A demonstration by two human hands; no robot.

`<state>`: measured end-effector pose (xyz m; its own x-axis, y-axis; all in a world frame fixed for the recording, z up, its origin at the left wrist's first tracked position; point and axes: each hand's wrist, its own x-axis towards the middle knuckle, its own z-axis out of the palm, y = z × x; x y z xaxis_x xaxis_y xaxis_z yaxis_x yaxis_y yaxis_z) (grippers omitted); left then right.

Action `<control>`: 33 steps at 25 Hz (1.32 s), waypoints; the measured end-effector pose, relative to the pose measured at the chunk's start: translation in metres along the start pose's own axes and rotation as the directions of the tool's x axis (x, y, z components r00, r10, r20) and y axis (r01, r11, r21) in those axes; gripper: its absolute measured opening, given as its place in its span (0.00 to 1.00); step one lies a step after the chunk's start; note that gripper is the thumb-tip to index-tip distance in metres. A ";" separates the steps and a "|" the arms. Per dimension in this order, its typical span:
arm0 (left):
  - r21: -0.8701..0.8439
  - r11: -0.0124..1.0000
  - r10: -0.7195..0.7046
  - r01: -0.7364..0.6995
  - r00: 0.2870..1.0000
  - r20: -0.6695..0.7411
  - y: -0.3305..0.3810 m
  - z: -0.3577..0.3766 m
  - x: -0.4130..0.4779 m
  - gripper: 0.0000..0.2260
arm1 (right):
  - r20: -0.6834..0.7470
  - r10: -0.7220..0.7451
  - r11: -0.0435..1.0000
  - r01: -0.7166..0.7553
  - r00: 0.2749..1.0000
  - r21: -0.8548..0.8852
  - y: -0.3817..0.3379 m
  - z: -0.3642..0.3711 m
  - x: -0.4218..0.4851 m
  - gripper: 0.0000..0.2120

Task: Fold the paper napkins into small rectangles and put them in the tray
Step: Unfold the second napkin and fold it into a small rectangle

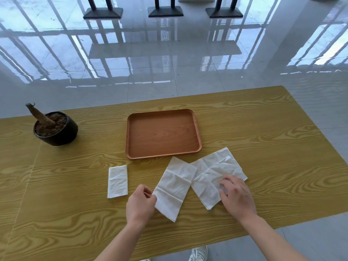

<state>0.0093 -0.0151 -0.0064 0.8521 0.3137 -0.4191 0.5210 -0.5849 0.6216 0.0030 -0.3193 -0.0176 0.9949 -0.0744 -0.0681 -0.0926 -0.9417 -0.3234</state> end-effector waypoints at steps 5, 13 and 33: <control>-0.011 0.999 0.038 -0.037 0.997 0.061 -0.015 -0.006 -0.017 0.08 | -0.033 -0.204 0.975 0.206 0.978 0.081 -0.051 0.011 -0.004 0.12; -0.221 0.969 -0.101 0.114 0.993 0.066 -0.012 -0.002 -0.024 0.09 | 0.050 -0.397 0.912 0.389 0.916 0.128 -0.101 0.036 -0.028 0.12; 0.433 -0.008 0.911 -0.901 0.172 0.375 -0.025 -0.025 -0.035 0.07 | 0.450 0.293 0.619 -0.526 0.843 0.583 -0.134 0.033 0.026 0.04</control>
<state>-0.0324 0.0073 0.0088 0.6027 -0.7592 0.2456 -0.7938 -0.6020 0.0867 0.0403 -0.1840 -0.0070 0.7940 -0.1914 -0.5770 -0.6042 -0.3527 -0.7145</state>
